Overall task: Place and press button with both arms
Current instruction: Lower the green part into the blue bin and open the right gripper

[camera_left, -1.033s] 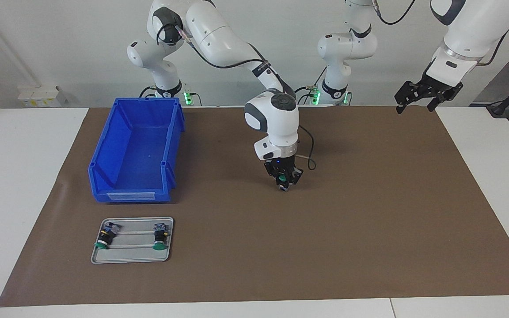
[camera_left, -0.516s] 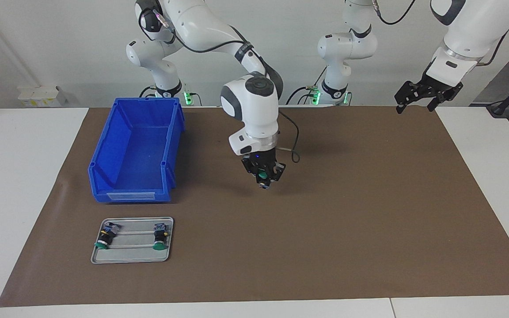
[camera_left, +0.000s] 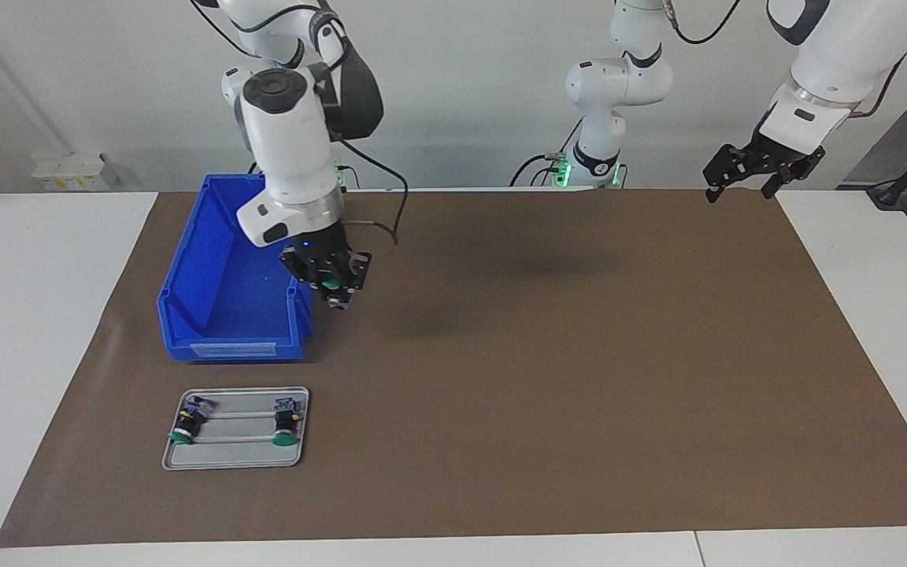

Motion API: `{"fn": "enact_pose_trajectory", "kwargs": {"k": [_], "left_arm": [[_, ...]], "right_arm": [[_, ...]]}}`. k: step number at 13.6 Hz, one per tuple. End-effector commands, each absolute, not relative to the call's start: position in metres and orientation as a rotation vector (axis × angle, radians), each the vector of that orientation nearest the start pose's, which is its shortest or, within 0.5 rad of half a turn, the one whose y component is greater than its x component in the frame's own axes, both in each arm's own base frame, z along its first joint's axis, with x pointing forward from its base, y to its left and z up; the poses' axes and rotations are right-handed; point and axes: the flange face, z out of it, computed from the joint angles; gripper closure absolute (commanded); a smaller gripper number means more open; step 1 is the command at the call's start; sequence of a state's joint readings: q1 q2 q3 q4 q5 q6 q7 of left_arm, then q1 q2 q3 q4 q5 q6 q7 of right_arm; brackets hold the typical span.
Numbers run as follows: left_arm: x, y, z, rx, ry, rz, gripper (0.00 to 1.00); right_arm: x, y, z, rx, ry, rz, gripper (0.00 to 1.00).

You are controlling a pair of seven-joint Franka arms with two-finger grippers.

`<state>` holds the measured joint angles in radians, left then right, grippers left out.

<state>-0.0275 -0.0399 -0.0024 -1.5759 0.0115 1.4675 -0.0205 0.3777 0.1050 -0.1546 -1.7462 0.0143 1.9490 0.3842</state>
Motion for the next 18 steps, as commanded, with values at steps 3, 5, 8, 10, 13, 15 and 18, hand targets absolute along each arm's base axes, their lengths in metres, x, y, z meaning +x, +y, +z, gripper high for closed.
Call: {"fn": "enact_pose_trajectory", "kwargs": {"k": [3,5,8,10,13,15,18], "left_arm": [[0.523,-0.012,0.636,-3.112,0.021,0.102,0.0],[0.523,-0.012,0.636,-3.112,0.021,0.102,0.0],[0.523,-0.012,0.636,-3.112,0.021,0.102,0.0],[0.523,-0.012,0.636,-3.112,0.021,0.102,0.0],[0.523,-0.012,0.636,-3.112,0.021,0.102,0.0],[0.523,-0.012,0.636,-3.112,0.021,0.102,0.0],[0.523,-0.012,0.636,-3.113,0.021,0.102,0.0]], "right_arm": [[0.548,0.045,0.479,-3.117,0.139,-0.058,1.0],[0.531,0.018,0.449,-3.114,0.112,-0.078,1.0],[0.518,-0.018,0.408,-3.118,0.09,-0.123,1.0],[0.51,-0.024,0.385,-3.119,0.106,-0.126,1.0],[0.506,-0.025,0.364,-3.118,0.113,-0.132,1.0],[0.505,-0.026,0.356,-3.117,0.122,-0.132,1.0],[0.512,-0.024,0.335,-3.121,0.138,-0.144,1.0]]}}
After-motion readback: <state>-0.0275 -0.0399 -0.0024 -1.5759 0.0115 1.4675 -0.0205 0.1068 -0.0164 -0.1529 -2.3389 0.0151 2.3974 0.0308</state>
